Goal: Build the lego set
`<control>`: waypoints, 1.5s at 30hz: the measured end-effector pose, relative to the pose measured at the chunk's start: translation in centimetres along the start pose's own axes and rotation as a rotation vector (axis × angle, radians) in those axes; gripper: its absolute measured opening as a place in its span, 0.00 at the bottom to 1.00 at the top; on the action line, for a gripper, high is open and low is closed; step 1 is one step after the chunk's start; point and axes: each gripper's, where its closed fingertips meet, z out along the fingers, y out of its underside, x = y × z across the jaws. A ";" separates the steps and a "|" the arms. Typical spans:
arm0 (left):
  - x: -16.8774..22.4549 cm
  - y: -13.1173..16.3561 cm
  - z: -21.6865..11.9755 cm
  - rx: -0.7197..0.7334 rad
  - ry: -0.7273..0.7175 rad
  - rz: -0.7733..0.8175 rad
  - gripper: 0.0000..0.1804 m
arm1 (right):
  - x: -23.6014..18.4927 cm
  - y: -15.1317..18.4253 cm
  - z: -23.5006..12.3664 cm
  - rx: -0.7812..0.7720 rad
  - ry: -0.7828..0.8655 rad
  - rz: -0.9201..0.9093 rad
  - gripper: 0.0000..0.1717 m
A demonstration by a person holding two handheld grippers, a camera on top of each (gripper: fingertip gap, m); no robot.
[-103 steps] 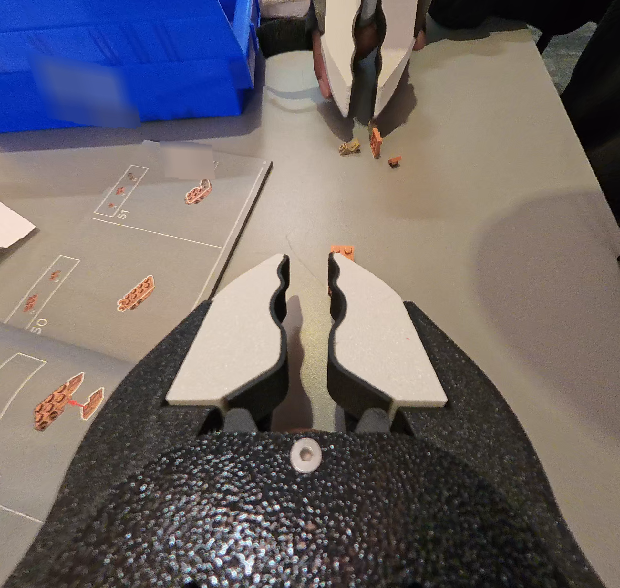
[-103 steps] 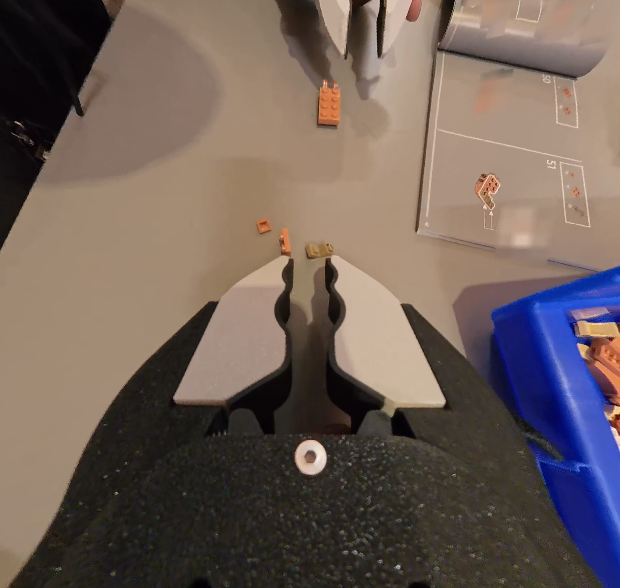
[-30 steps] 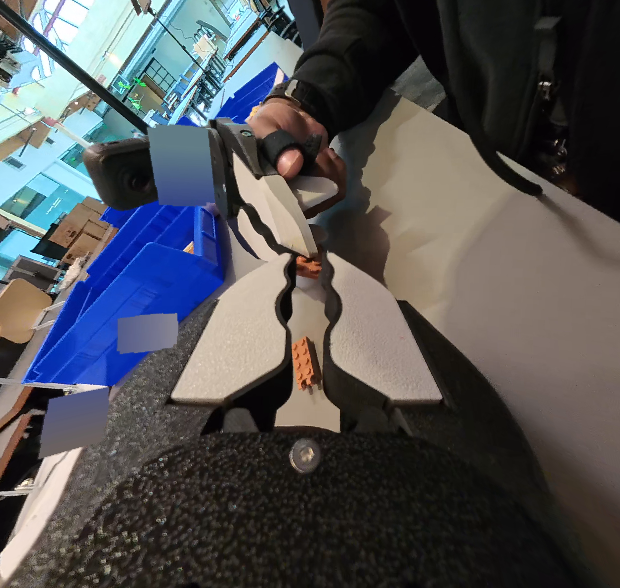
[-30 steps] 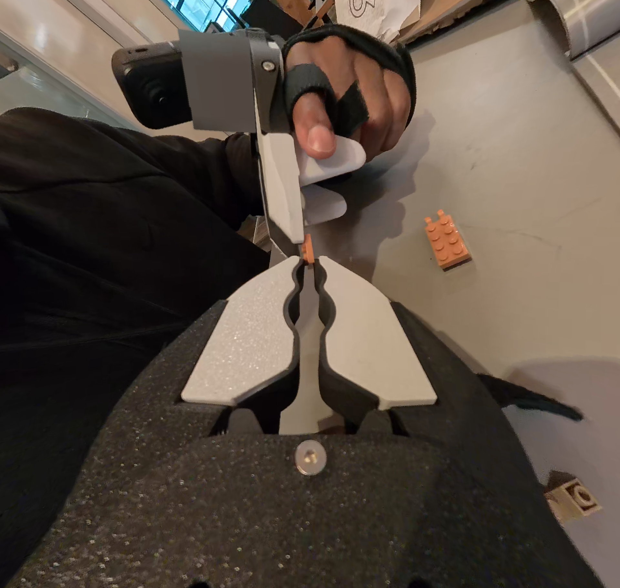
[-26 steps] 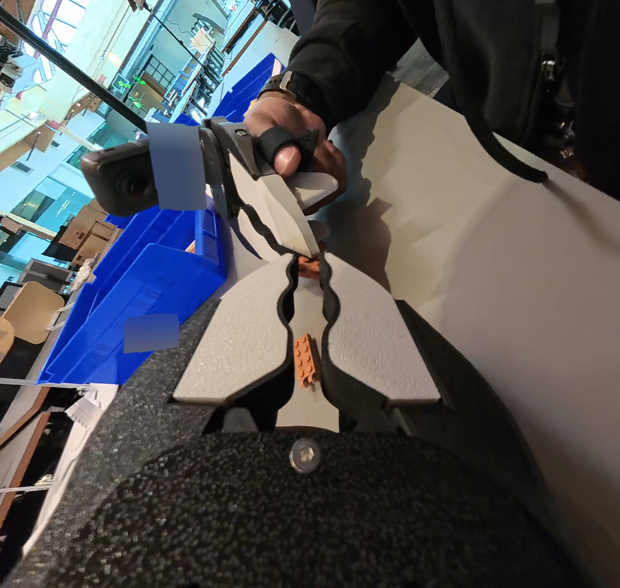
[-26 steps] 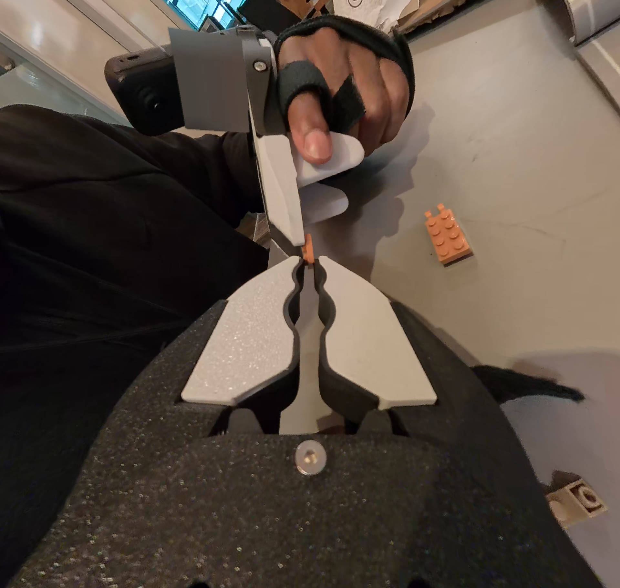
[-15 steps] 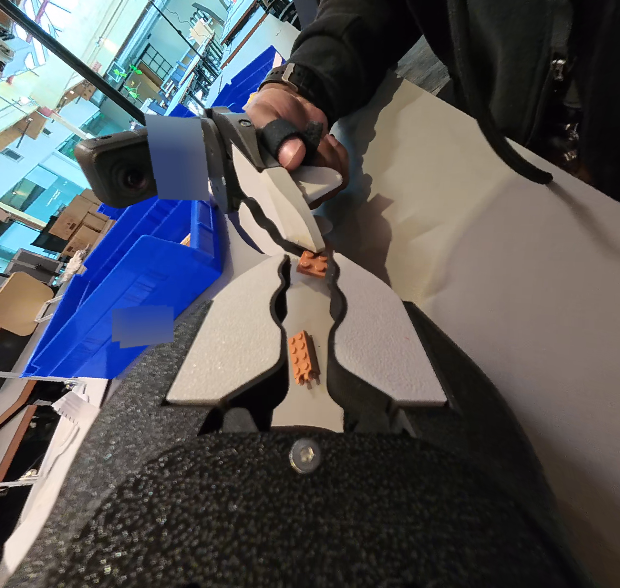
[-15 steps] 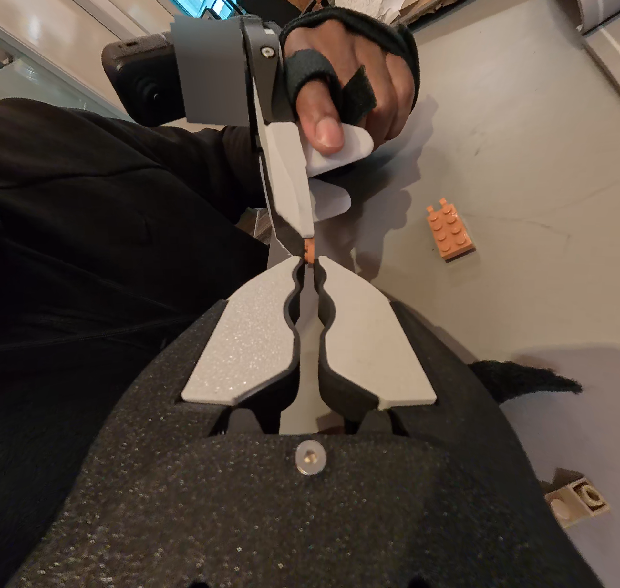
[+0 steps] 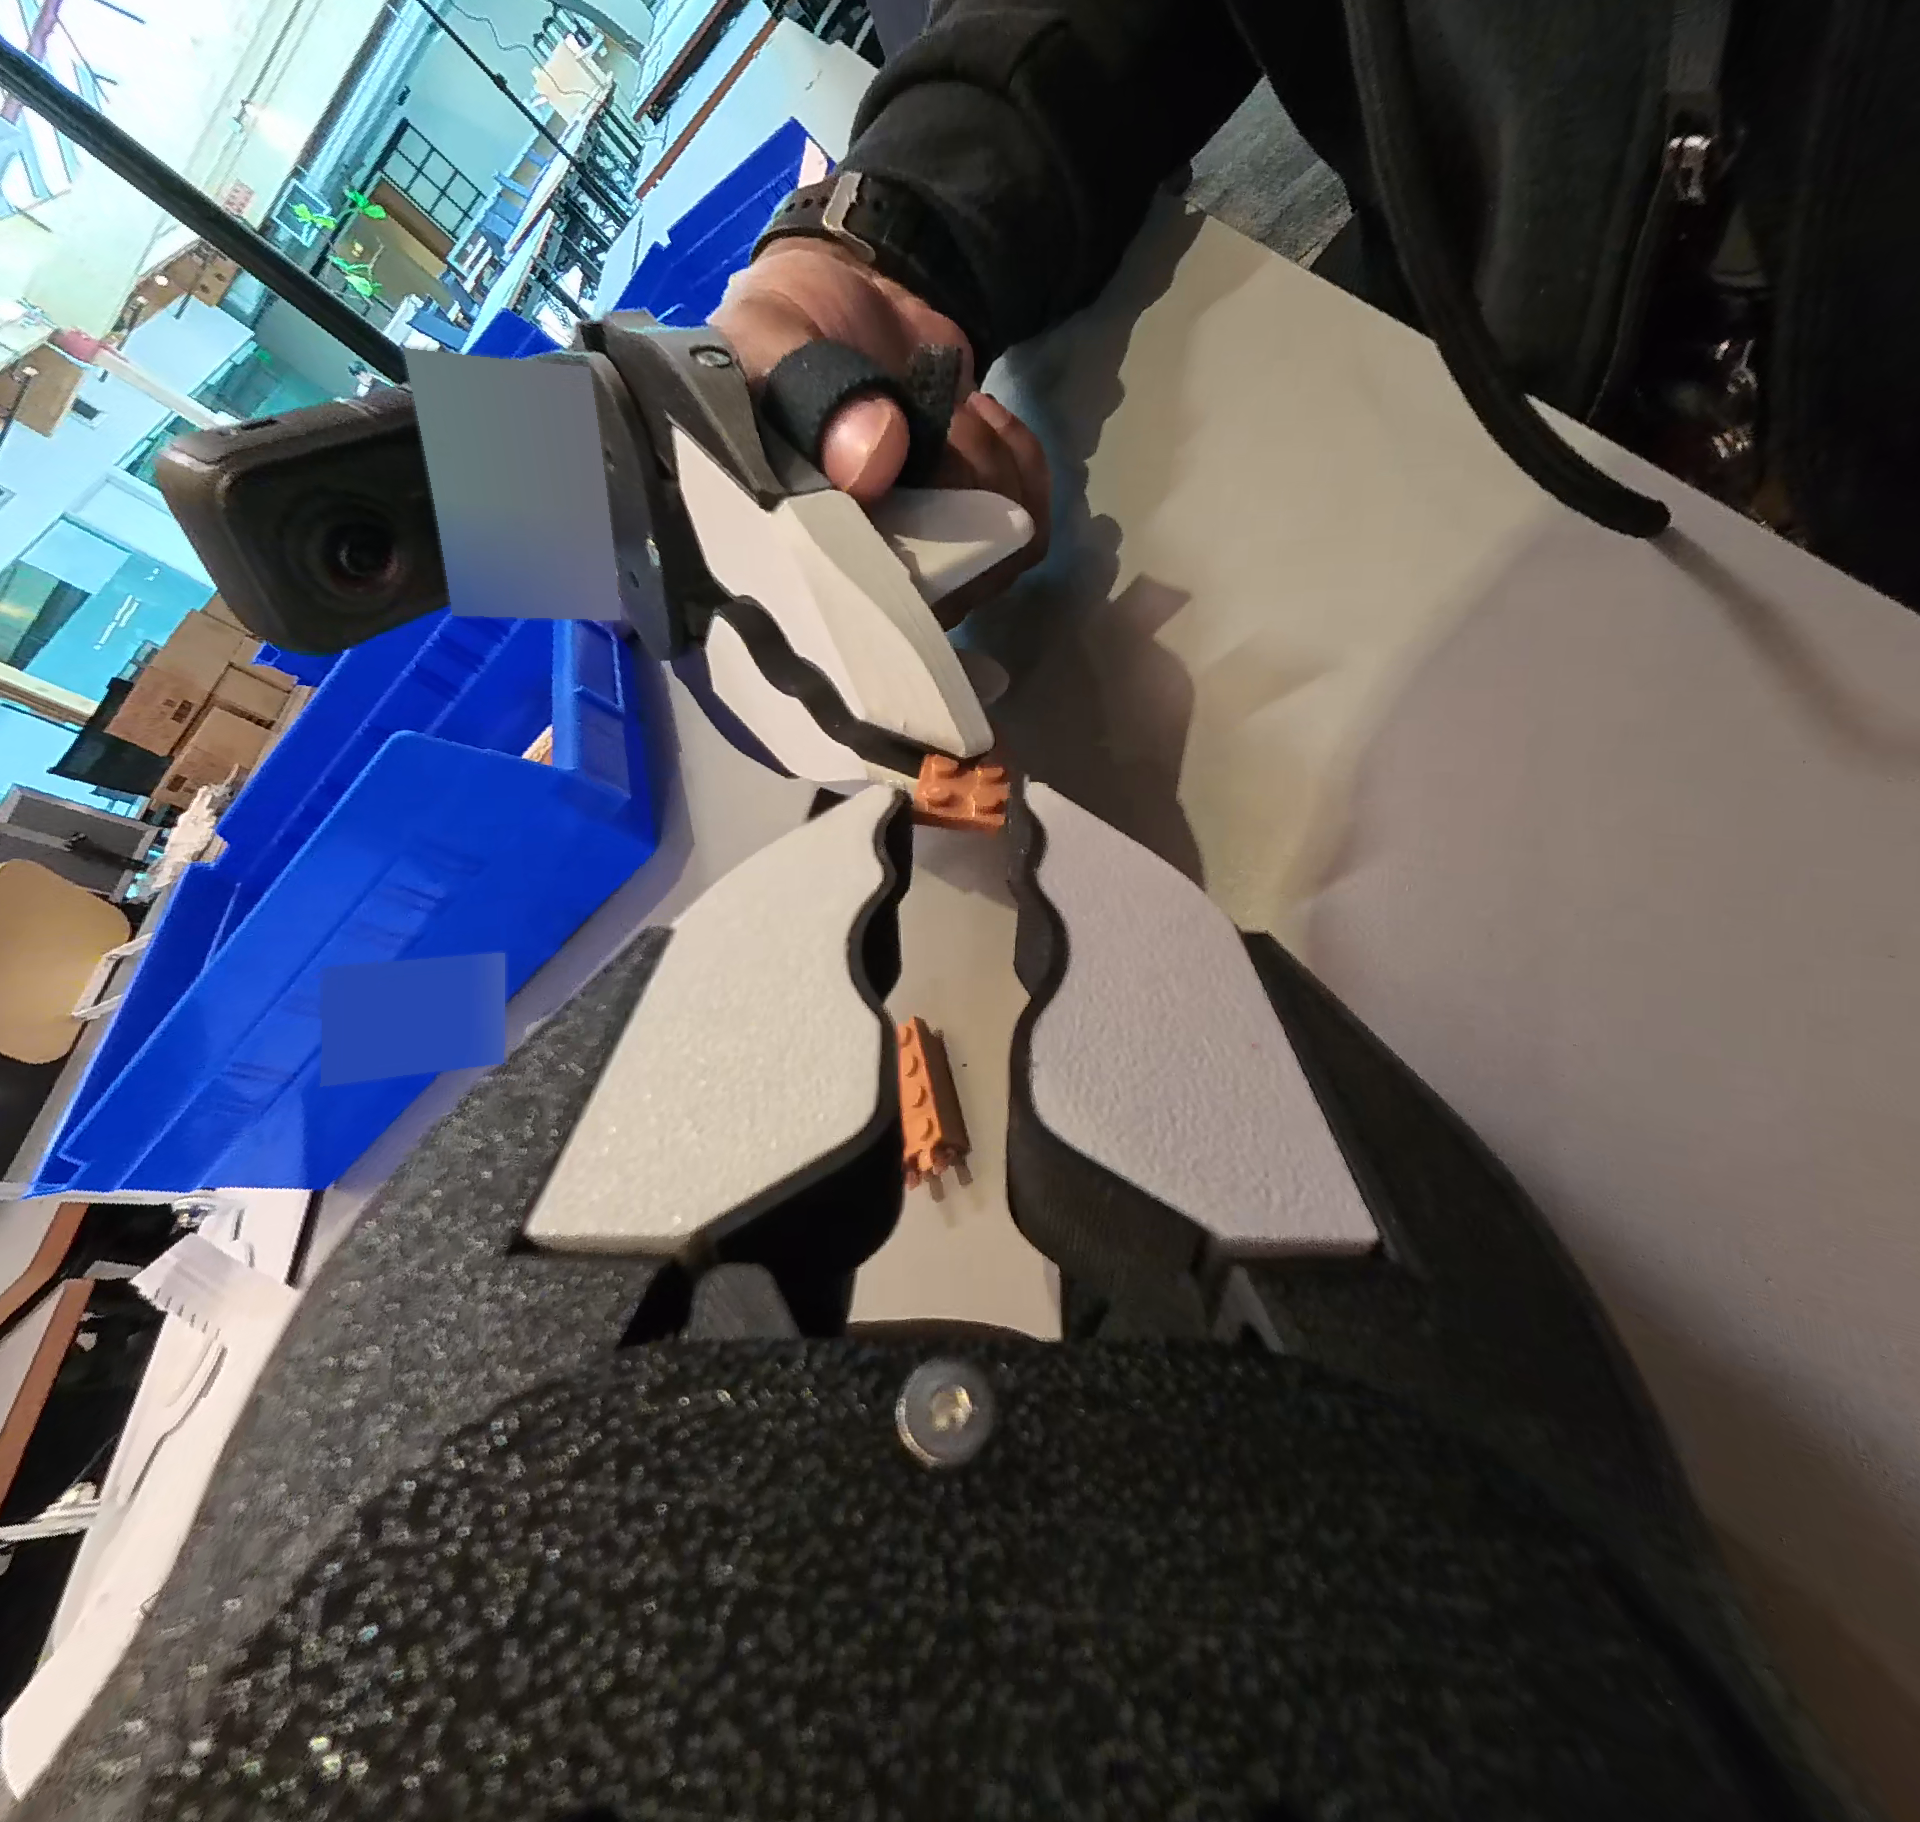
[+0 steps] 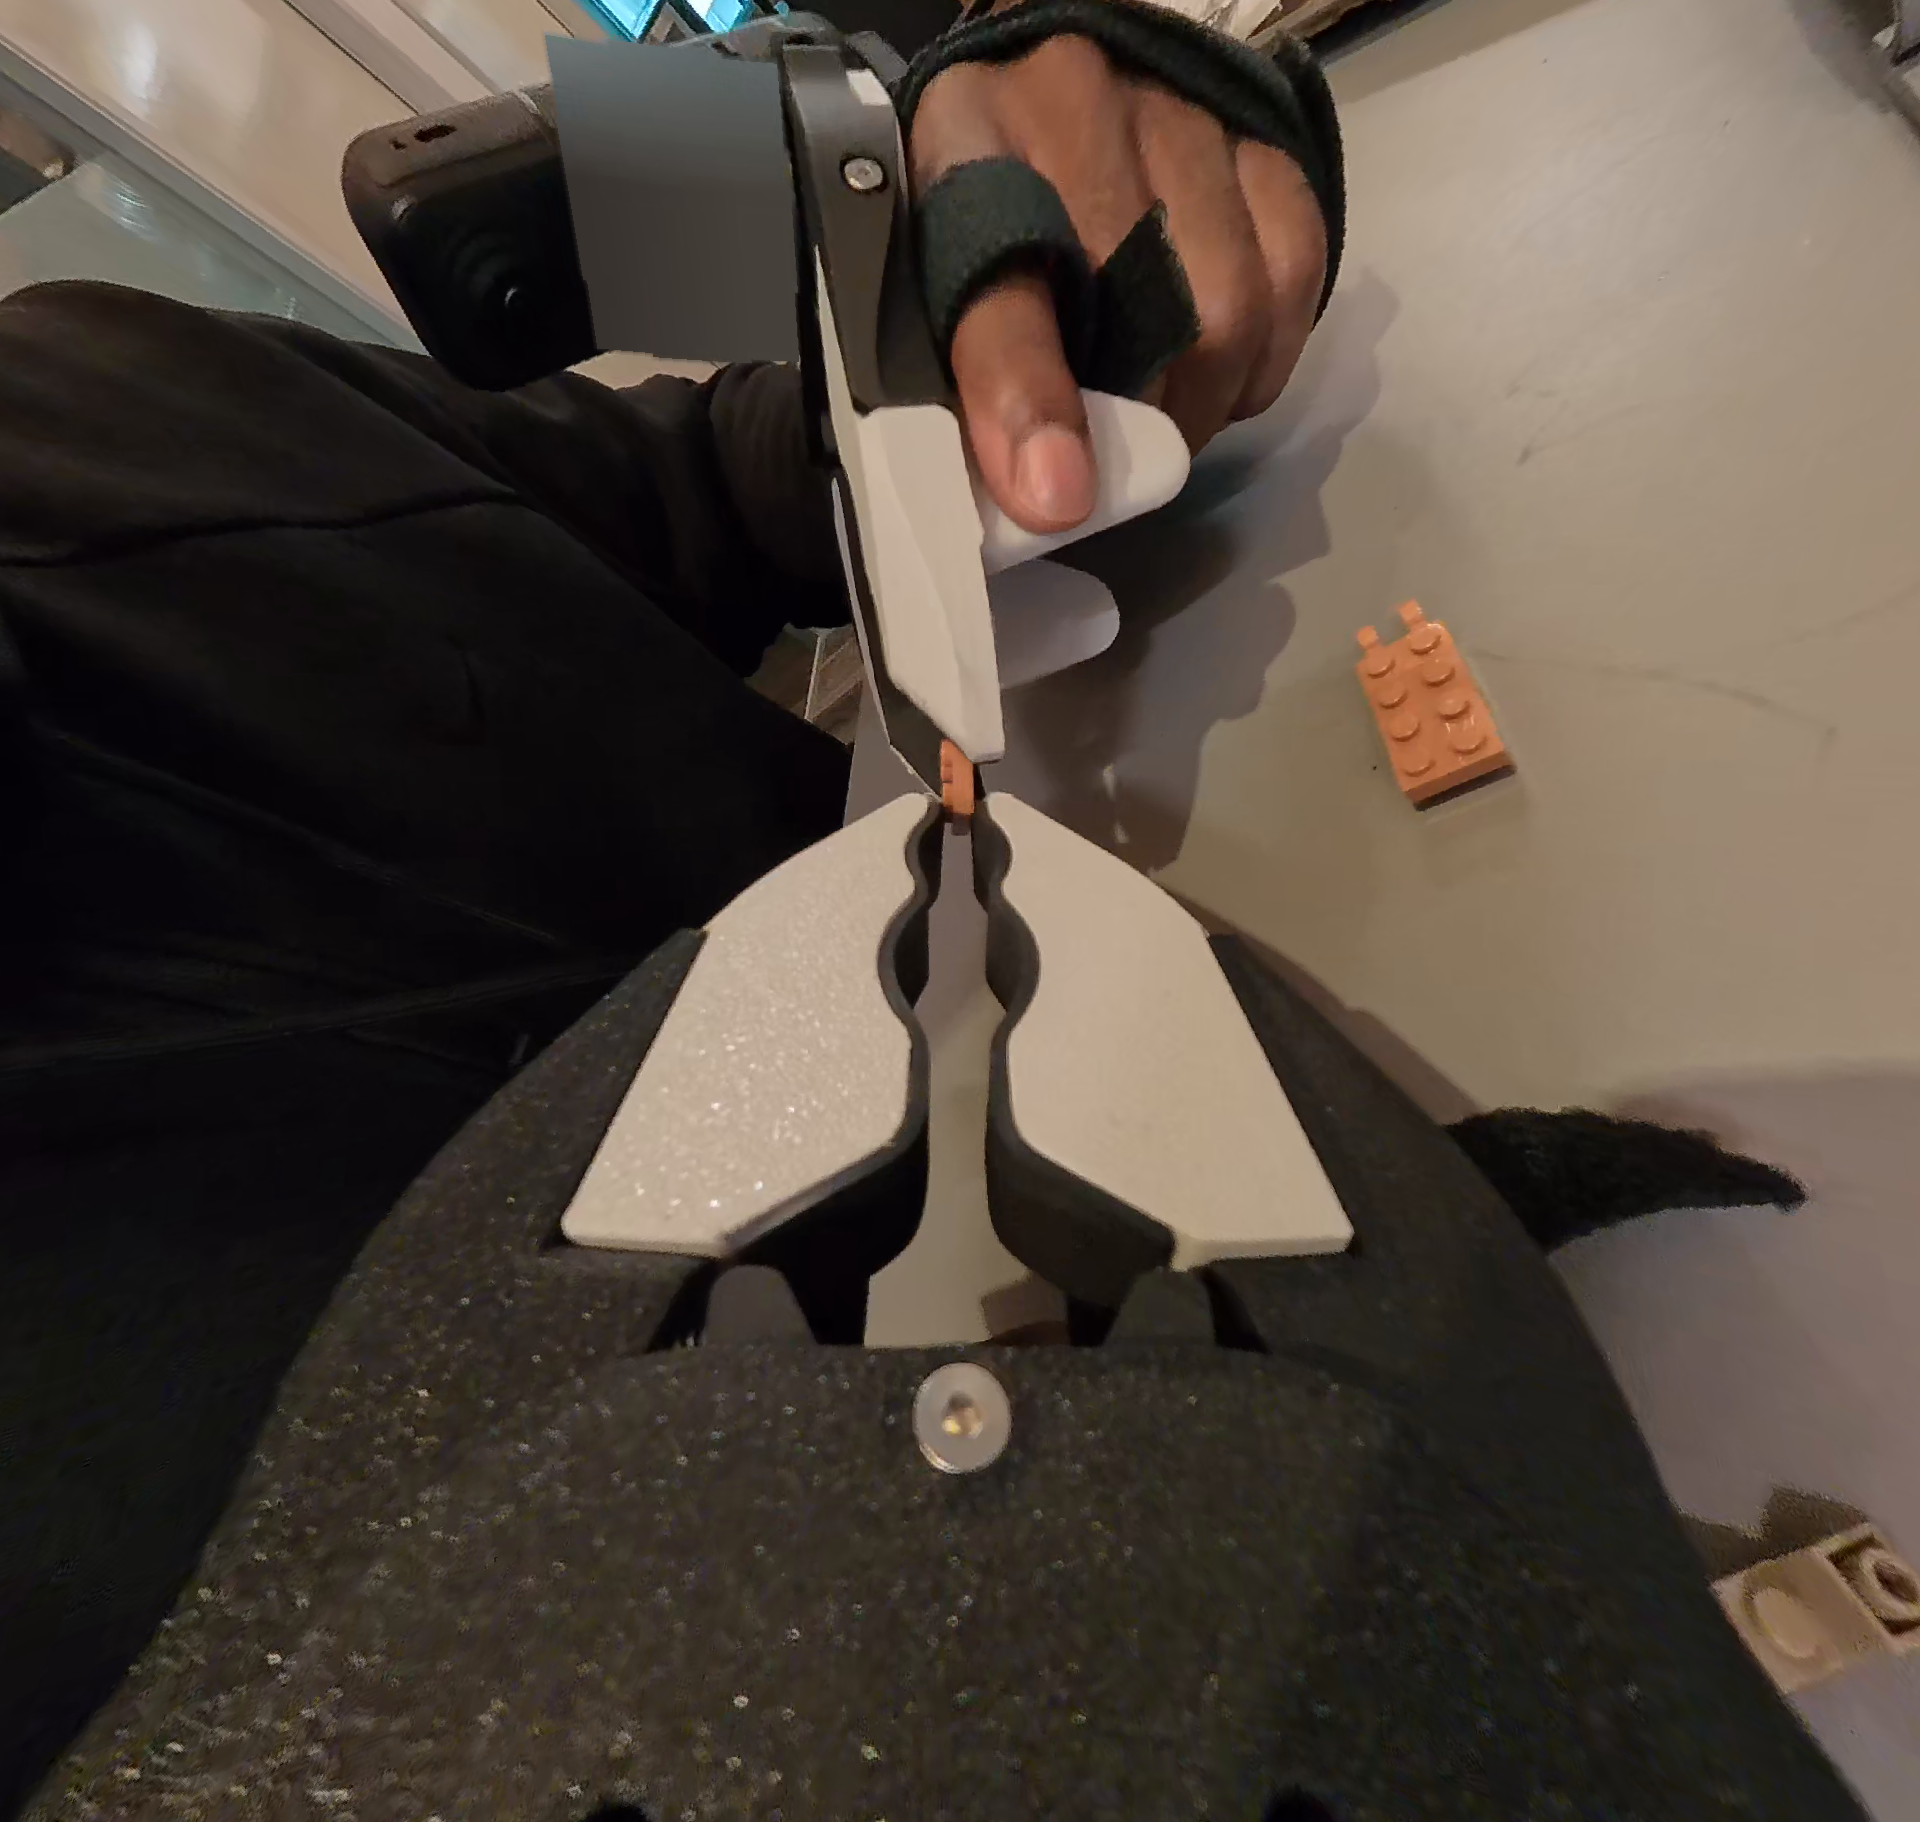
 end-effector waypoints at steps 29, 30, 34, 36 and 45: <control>-2.9 4.1 -1.7 -0.087 -0.040 -0.383 0.09 | 4.7 -3.3 -0.1 -0.026 0.649 -0.861 0.12; -2.9 4.0 -1.7 -0.080 -0.038 -0.387 0.09 | 4.6 -3.3 0.0 -0.020 0.647 -0.867 0.12; -2.7 3.7 -1.4 -0.071 -0.032 -0.389 0.09 | 4.2 -3.5 0.1 -0.013 0.646 -0.892 0.10; -2.7 3.7 -1.4 -0.069 -0.027 -0.389 0.09 | 4.1 -3.4 0.2 -0.016 0.651 -0.912 0.09; -2.5 5.7 -2.0 -0.191 -0.019 -0.394 0.17 | 3.7 -3.4 -1.1 -0.022 0.689 -0.987 0.09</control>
